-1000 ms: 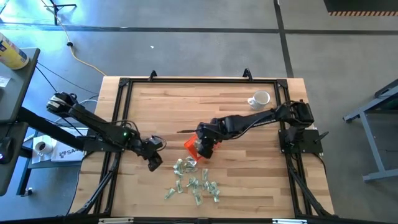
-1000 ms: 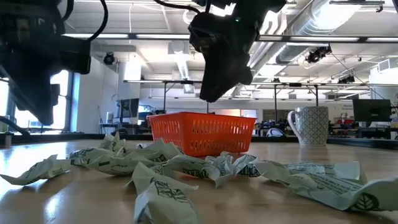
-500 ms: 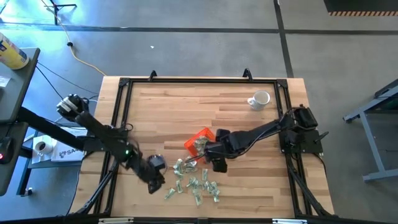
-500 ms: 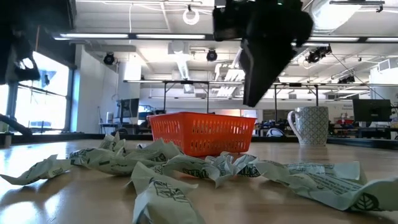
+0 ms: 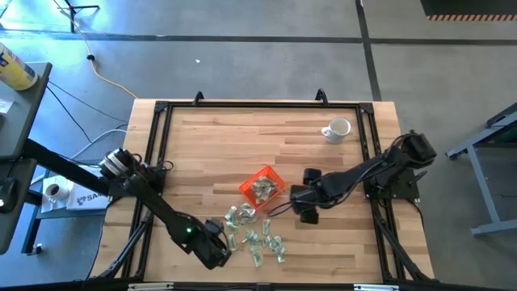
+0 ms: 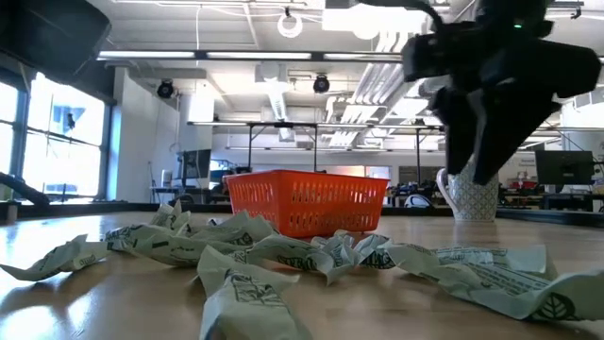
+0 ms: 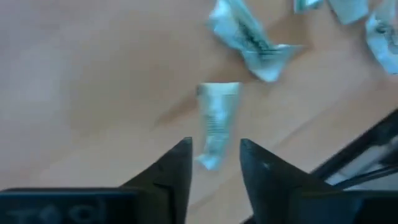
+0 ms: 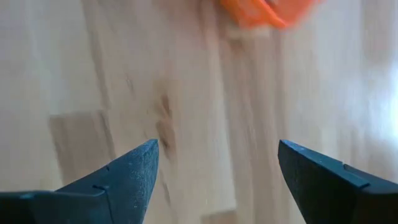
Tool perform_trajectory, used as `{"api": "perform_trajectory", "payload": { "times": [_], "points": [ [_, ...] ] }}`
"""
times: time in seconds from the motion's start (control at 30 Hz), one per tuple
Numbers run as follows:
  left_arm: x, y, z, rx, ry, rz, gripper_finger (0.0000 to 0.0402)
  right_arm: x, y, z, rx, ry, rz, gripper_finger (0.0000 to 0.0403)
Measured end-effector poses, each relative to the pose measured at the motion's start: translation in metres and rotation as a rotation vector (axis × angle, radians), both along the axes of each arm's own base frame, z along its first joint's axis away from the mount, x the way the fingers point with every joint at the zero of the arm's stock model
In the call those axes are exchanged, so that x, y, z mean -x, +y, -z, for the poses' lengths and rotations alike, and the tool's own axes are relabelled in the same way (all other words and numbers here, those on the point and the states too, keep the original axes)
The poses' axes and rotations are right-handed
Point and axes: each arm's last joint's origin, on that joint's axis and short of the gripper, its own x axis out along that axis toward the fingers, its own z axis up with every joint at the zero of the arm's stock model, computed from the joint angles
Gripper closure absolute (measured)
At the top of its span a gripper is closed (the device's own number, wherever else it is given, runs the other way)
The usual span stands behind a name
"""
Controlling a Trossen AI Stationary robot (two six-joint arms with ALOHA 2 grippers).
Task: Pick and place Stevia / Truvia into bins
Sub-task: Put the stevia packet into the orange bin
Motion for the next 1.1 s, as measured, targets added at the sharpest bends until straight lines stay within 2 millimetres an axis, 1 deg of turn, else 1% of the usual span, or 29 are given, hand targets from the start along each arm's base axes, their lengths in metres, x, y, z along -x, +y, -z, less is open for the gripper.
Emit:
{"api": "perform_trajectory", "payload": {
  "times": [0.13,0.23,0.33,0.5,0.63,0.7,0.87,0.93,1.03,1.07,1.1],
  "points": [
    [-0.01,-0.003,-0.002,-0.008,-0.02,-0.019,0.0186,0.023,-0.005,-0.006,-0.025,-0.055,0.084,0.0084],
    [-0.01,-0.002,0.006,-0.036,0.012,-0.022,0.0168,0.035,-0.009,-0.008,-0.048,-0.099,0.128,0.0084],
    [-0.011,-0.003,0.017,-0.04,0.054,-0.012,0.0167,0.042,-0.011,-0.008,-0.062,-0.114,0.157,0.0084],
    [-0.015,-0.007,0.027,-0.043,0.052,0.024,0.0183,0.044,-0.01,-0.008,-0.069,-0.112,0.152,0.0084],
    [-0.013,-0.005,0.028,-0.078,0.077,0.038,0.0214,0.044,-0.01,-0.008,-0.054,-0.123,0.154,0.0084],
    [-0.011,-0.003,0.029,-0.116,0.089,0.039,0.0238,0.044,-0.01,-0.008,-0.046,-0.126,0.155,0.0084],
    [-0.004,0.008,0.031,-0.282,0.112,0.033,0.0305,0.049,-0.012,-0.007,-0.011,-0.09,0.182,0.0084],
    [-0.004,0.014,0.032,-0.339,0.125,0.048,0.0332,0.052,-0.012,-0.006,0.009,-0.07,0.199,0.0084],
    [-0.006,0.025,0.029,-0.379,0.149,0.046,0.0372,0.055,-0.007,-0.006,0.027,-0.079,0.206,0.0084],
    [-0.007,0.03,0.028,-0.396,0.161,0.053,0.0381,0.056,-0.005,-0.006,0.026,-0.085,0.208,0.0084],
    [-0.008,0.036,0.027,-0.41,0.173,0.056,0.0382,0.057,-0.002,-0.006,0.027,-0.092,0.212,0.0084]
  ]
}}
